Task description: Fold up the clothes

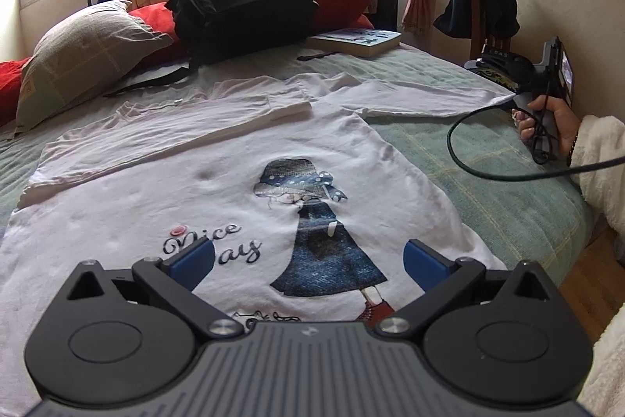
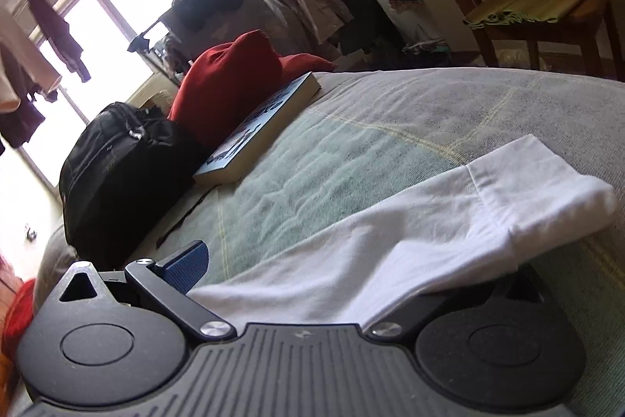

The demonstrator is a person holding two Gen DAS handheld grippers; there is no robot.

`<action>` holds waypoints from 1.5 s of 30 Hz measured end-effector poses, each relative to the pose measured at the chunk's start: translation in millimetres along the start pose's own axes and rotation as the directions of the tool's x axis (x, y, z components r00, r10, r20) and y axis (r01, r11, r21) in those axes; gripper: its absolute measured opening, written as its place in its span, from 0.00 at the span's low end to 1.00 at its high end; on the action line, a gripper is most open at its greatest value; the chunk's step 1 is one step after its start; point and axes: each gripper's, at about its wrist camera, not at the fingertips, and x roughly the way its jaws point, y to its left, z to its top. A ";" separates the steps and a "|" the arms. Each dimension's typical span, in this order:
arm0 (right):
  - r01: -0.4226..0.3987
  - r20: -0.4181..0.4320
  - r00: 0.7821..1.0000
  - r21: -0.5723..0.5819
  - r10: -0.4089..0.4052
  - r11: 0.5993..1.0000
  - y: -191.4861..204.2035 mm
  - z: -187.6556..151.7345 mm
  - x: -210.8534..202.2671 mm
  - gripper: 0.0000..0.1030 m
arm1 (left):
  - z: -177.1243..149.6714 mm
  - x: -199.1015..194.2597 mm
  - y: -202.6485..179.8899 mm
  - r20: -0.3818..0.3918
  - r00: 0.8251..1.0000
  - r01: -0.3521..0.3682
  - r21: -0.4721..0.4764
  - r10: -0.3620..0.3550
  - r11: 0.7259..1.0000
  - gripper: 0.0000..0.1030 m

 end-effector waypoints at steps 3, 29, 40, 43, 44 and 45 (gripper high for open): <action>-0.033 0.017 0.999 0.037 0.032 0.999 6.7 -1.5 -10.2 1.00 | 0.6 -4.6 5.0 0.012 1.000 -0.009 0.002 0.009 1.000 0.99; -0.059 0.009 0.998 -0.076 0.060 0.995 132.0 -13.9 0.9 1.00 | 2.2 -29.8 51.3 0.000 1.000 -0.012 0.090 0.012 0.996 0.99; -0.061 -0.056 0.997 -0.201 0.050 0.978 198.1 -36.8 6.4 1.00 | -8.5 -41.9 80.0 -0.049 0.998 0.048 -0.010 -0.048 0.999 0.99; -0.061 -0.064 0.997 -0.227 0.048 0.972 210.7 -41.2 7.5 1.00 | -9.1 -47.1 86.0 -0.038 0.998 0.040 -0.021 -0.041 0.999 0.99; -0.062 -0.066 0.997 -0.234 0.048 0.970 214.5 -42.6 8.2 1.00 | -9.2 -49.1 87.7 -0.034 0.999 0.037 -0.024 -0.038 0.999 0.99; -0.065 -0.069 0.996 -0.237 0.050 0.969 217.9 -43.8 8.8 1.00 | -9.6 -51.2 88.9 -0.030 0.999 0.035 -0.028 -0.036 0.999 0.99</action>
